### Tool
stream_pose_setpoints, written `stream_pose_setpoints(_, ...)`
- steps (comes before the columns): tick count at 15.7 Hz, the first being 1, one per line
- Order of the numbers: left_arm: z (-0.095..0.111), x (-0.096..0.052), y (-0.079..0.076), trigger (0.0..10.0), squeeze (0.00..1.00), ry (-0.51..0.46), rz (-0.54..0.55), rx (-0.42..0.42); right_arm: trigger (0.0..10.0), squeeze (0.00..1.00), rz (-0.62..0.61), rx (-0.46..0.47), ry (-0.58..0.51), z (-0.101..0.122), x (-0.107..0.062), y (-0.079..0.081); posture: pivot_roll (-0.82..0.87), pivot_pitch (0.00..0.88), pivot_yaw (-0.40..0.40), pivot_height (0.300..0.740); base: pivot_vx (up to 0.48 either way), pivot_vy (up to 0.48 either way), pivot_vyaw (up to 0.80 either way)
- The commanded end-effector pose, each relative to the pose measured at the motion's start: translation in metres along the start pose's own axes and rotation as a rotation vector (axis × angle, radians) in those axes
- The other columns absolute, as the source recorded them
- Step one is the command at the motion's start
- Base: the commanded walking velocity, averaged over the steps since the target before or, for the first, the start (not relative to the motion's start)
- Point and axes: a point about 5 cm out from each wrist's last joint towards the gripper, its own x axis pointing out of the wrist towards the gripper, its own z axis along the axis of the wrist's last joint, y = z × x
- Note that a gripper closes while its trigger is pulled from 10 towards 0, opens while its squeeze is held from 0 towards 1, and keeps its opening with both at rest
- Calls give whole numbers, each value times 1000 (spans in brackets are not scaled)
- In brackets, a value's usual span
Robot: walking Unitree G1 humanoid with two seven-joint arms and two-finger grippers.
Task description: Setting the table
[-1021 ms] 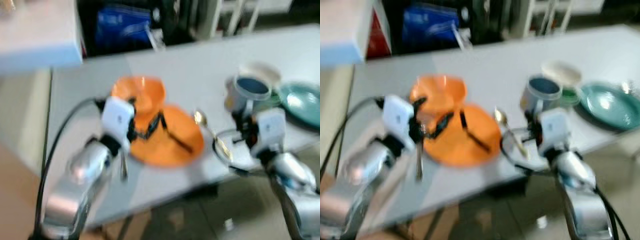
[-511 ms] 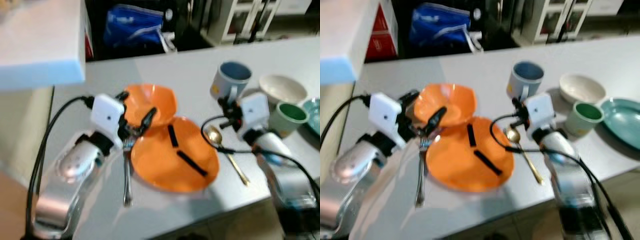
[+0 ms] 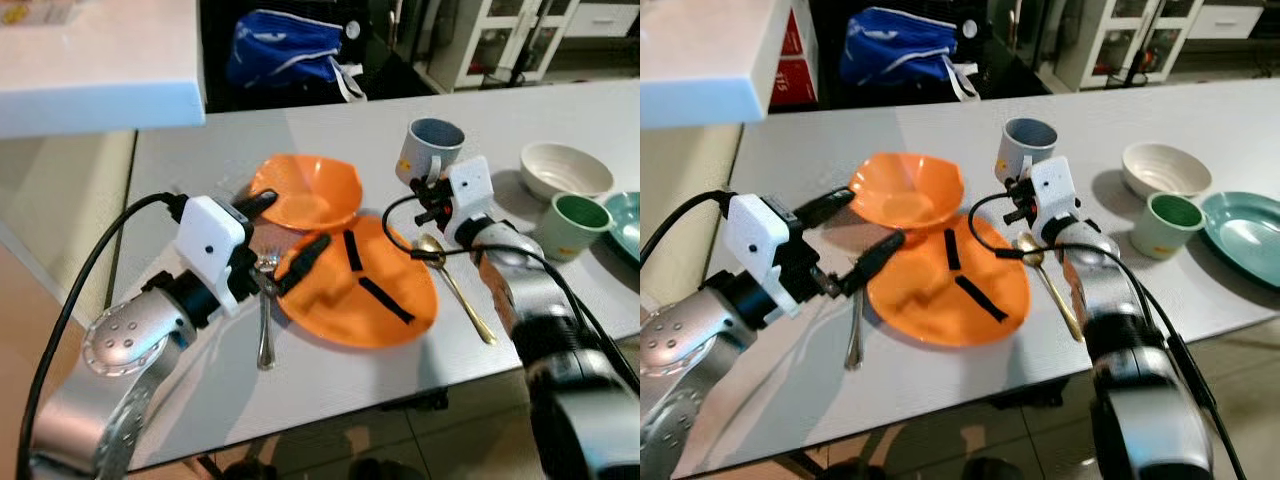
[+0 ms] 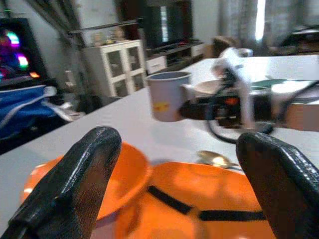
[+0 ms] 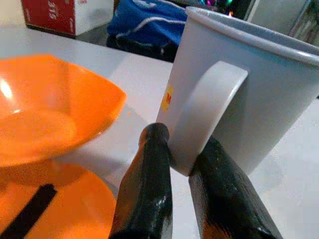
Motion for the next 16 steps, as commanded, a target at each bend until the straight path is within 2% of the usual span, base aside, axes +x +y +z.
stream_pose_setpoints(1,2,-3,-3,10000,0,6,-37,-7,10000,0,-3,17,-20,4,4,-3,126,86,-17,740,0,0,0)
stream_pose_setpoints(4,6,-6,-5,10000,0,21,-69,-8,10000,0,36,37,23,-2,11,4,158,100,-22,740,0,0,0)
stream_pose_setpoints(7,7,-14,-16,10000,0,73,-169,-48,10000,0,50,11,66,-5,15,9,179,120,-24,740,0,0,0)
stream_pose_setpoints(16,16,-20,-13,10000,0,92,-128,-34,10000,0,19,18,86,3,23,7,239,207,-14,740,0,0,0)
